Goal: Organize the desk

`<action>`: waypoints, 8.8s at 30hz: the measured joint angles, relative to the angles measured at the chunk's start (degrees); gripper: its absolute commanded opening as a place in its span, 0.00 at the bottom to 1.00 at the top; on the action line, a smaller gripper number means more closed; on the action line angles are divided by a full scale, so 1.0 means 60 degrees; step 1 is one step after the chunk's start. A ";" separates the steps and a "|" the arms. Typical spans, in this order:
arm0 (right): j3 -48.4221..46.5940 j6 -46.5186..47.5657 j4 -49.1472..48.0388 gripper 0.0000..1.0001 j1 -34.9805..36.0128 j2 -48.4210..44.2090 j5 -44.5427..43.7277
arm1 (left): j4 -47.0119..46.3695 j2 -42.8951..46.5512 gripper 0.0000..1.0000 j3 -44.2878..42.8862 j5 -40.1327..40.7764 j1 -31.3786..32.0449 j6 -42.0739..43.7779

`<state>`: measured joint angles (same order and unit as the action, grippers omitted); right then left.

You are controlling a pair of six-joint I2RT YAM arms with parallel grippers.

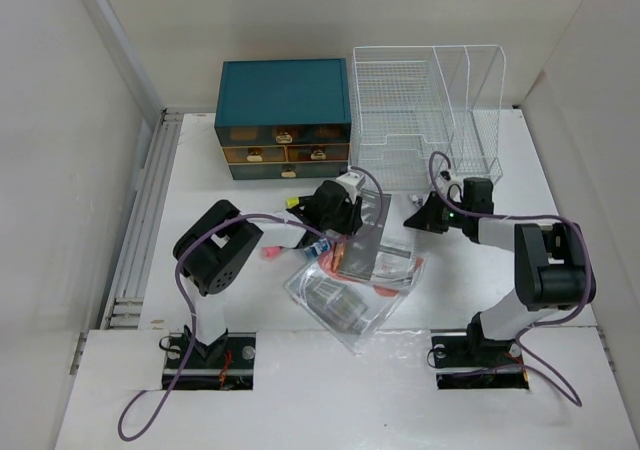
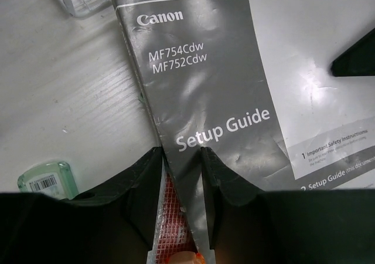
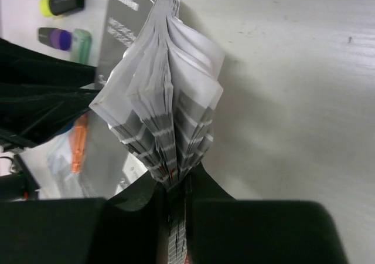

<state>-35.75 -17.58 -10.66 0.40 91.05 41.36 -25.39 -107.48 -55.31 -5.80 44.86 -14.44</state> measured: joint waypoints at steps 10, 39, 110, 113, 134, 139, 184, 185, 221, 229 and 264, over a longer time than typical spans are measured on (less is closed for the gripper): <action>0.0000 0.0106 0.0903 0.00 -0.0240 -0.2069 0.0543 | -0.0157 0.0117 0.49 -0.0004 -0.0229 0.0124 -0.0044; -0.5912 0.5391 0.7901 0.00 -0.0372 -0.4943 0.2233 | 0.0831 0.6819 0.75 0.0331 -0.1548 -0.0423 -0.0342; -1.5926 0.1752 0.4248 1.00 -0.0492 0.5533 0.0350 | 0.1206 0.8331 0.76 0.2055 -0.1497 -0.0980 -0.0175; -1.6021 0.1854 0.4175 1.00 -0.0474 0.5533 0.0328 | 0.1206 0.8306 0.76 0.2055 -0.1497 -0.0980 -0.0175; -0.5002 0.6076 0.4830 1.00 0.0142 -0.5752 0.1734 | 0.2543 0.6816 0.37 0.1960 -0.2419 -0.0543 0.0874; -0.2790 0.6382 0.5282 1.00 0.0557 -0.5355 0.3344 | 0.3151 0.6360 0.36 0.1960 -0.2954 0.0138 0.1512; -0.0168 0.1672 0.3770 0.96 0.0790 -0.1741 -0.1636 | 0.4710 0.2193 0.42 0.0521 -0.2324 0.0969 0.2408; -0.0204 0.1672 0.3785 0.96 0.0787 -0.1698 -0.1596 | 0.4717 0.2157 0.42 0.0477 -0.2313 0.0969 0.2408; -0.0656 0.2076 0.4710 0.51 0.1902 -0.1242 -0.1366 | 0.4546 0.0273 0.31 -0.0951 -0.3665 0.0903 0.2306; -0.0656 0.2280 0.5016 0.00 0.2022 -0.1563 -0.1570 | 0.4561 0.0124 0.31 -0.1060 -0.4007 0.0871 0.2244; -0.4739 0.3530 0.8080 0.00 0.1300 -0.6823 -0.2076 | 0.4932 0.1191 0.68 -0.0623 -0.2962 0.0834 0.2142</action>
<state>-64.18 3.60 37.82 8.21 50.11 28.91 4.21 -100.33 -59.05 -23.57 49.87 -1.58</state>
